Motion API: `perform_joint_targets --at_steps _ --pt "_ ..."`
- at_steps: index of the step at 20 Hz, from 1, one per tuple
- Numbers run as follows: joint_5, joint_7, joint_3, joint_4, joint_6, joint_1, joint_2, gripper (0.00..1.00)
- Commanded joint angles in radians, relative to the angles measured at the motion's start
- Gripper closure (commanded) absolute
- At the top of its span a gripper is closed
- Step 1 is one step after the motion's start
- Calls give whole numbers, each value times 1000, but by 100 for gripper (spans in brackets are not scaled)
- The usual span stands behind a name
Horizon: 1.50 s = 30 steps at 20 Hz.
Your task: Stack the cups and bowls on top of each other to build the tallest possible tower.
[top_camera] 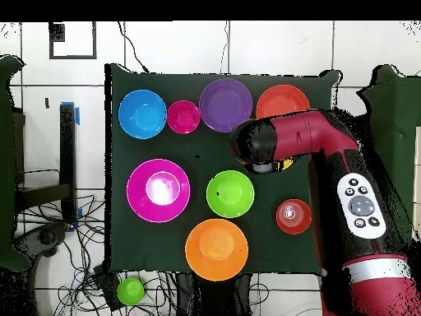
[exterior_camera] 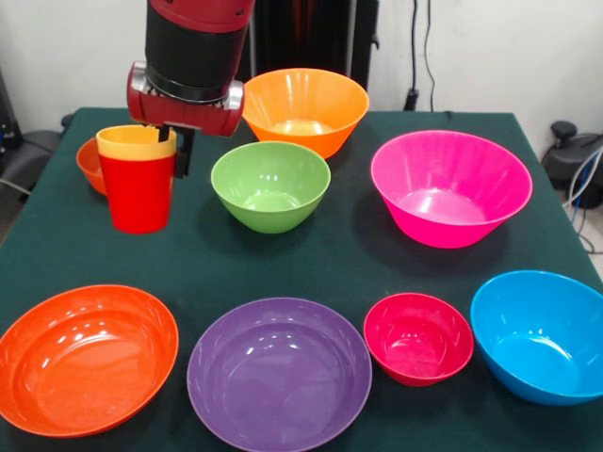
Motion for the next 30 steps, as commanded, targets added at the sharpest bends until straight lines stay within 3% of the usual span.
perform_joint_targets --at_steps 1,8,30 --pt "-5 -184 5 -70 110 34 10 100" --pt "56 -253 45 -105 197 25 -46 100" --pt "49 -244 72 -402 277 131 100 100"
